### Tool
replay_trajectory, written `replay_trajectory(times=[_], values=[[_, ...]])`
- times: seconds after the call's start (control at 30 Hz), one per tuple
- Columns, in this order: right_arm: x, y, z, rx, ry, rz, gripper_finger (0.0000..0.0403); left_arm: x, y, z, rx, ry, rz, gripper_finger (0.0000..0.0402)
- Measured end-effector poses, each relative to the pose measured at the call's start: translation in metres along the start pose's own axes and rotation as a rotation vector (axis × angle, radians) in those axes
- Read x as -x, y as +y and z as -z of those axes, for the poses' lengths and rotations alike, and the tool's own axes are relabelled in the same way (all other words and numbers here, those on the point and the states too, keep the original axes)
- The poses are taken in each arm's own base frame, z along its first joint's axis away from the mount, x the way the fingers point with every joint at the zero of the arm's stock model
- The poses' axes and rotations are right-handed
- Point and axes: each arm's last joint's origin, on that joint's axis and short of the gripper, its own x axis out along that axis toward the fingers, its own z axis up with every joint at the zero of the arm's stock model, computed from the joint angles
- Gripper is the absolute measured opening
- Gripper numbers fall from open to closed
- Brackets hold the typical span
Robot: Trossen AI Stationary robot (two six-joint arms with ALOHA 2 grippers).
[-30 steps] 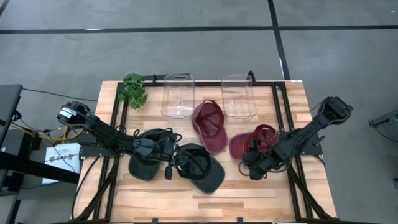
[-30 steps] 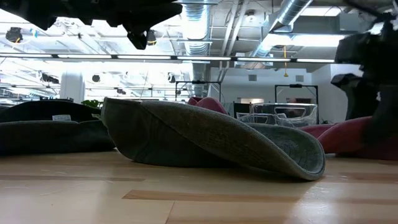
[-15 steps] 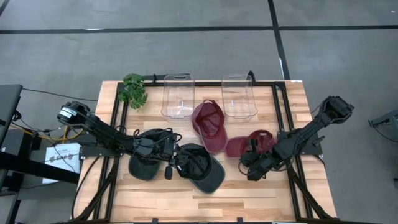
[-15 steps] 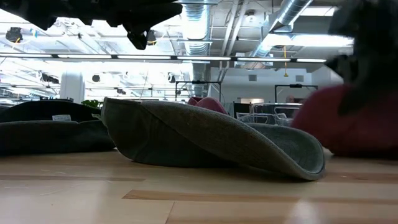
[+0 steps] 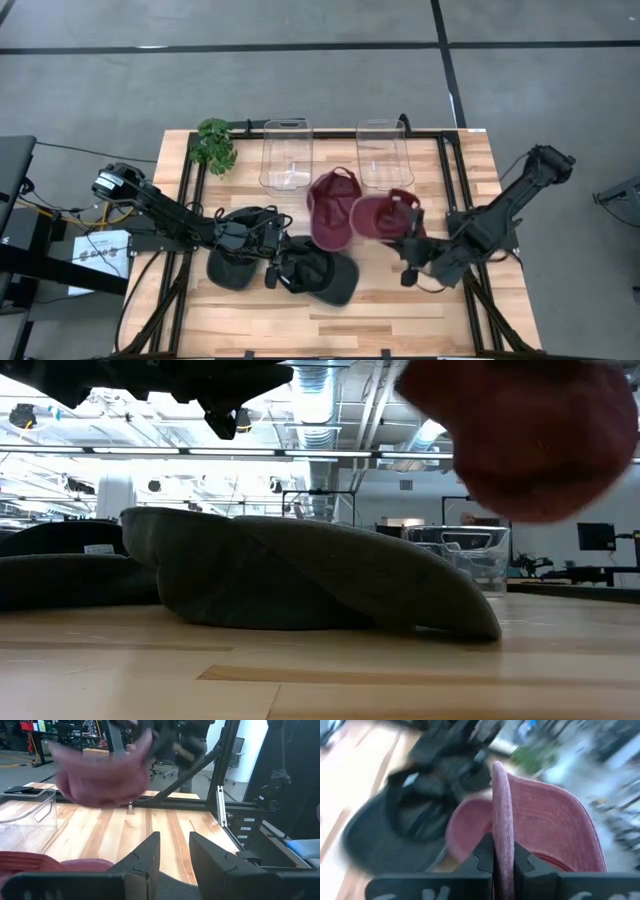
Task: Pick & Place hat
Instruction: Put the right red cap into the right transparent bin
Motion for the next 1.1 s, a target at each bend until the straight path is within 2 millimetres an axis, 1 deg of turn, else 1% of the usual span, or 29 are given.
replay_trajectory(times=[0.2,0.3,0.37,0.5,0.57,0.67,0.8,0.9,1.0,1.1], values=[[0.025,-0.026,-0.020,-0.106,-0.166,0.176,0.0003,0.000,0.000,0.000,0.000,0.000,0.000,0.0102],[0.035,-0.039,-0.026,-0.179,-0.216,0.191,0.0003,0.000,0.000,0.000,0.000,0.000,0.000,0.0102],[0.041,-0.047,-0.028,-0.221,-0.247,0.129,0.0003,0.000,0.000,0.000,0.000,0.000,0.000,0.0102],[0.044,-0.054,-0.029,-0.255,-0.282,-0.120,0.0002,0.000,0.001,-0.001,0.002,-0.008,-0.005,0.0102],[0.042,-0.053,-0.027,-0.262,-0.268,-0.211,0.0002,-0.001,0.003,-0.002,-0.002,-0.014,-0.010,0.0102],[0.032,-0.047,-0.024,-0.268,-0.214,-0.265,0.0002,-0.001,0.002,-0.002,-0.069,-0.018,-0.015,0.0102],[0.011,-0.033,-0.021,-0.248,-0.126,-0.359,0.0002,-0.002,-0.002,0.001,-0.163,-0.032,-0.009,0.0101],[-0.005,-0.021,-0.021,-0.236,-0.092,-0.447,0.0002,-0.006,-0.005,0.007,-0.246,-0.039,-0.019,0.0101],[-0.020,-0.010,-0.021,-0.235,-0.073,-0.522,0.0002,-0.012,-0.007,0.014,-0.336,-0.029,-0.020,0.0101],[-0.033,-0.003,-0.021,-0.238,-0.061,-0.551,0.0002,-0.024,-0.010,0.017,-0.418,-0.020,-0.020,0.0101]])
